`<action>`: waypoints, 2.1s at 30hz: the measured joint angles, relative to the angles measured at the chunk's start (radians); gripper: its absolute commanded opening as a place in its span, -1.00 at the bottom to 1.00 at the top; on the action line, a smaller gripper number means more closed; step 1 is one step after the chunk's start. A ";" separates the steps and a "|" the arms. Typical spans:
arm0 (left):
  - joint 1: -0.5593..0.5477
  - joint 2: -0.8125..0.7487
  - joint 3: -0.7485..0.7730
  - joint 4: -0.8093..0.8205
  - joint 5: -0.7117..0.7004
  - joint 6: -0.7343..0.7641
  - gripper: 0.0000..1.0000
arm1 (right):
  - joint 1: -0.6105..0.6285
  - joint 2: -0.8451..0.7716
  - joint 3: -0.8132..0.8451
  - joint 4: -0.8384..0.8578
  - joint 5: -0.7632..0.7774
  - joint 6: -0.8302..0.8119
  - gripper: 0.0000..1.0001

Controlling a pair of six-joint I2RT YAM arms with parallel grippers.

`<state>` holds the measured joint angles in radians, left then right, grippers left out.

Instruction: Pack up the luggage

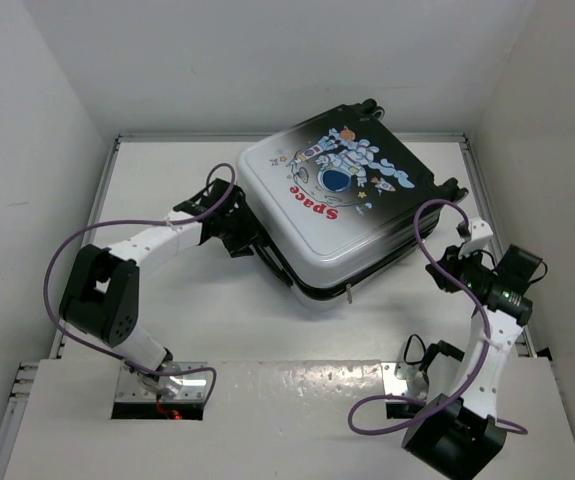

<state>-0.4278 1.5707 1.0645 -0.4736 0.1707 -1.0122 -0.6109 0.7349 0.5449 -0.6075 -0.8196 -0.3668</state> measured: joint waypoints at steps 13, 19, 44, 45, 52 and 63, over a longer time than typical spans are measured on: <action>-0.038 0.101 -0.021 0.050 -0.046 -0.032 -0.07 | -0.002 0.013 0.002 -0.002 0.009 -0.008 -0.59; -0.051 0.140 -0.050 0.075 -0.062 -0.095 -0.14 | -0.002 0.012 0.002 -0.014 0.013 -0.019 -0.59; 0.169 0.345 0.226 0.021 0.016 0.136 -1.00 | 0.480 -0.110 -0.336 0.481 0.291 0.396 -0.17; 0.169 0.341 0.219 0.028 0.014 0.135 -1.00 | 0.551 -0.108 -0.346 0.515 0.366 0.402 -0.17; 0.169 0.320 0.187 0.041 0.014 0.131 -1.00 | 0.827 0.060 -0.353 0.698 0.827 0.431 -0.19; 0.176 0.301 0.155 0.058 0.021 0.129 -1.00 | 0.855 0.160 -0.348 0.839 1.067 0.481 -0.19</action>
<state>-0.2516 1.8713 1.2194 -0.4152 0.1917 -0.8837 0.2440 0.8951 0.1974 0.2317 0.2478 0.1143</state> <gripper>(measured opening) 0.189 0.406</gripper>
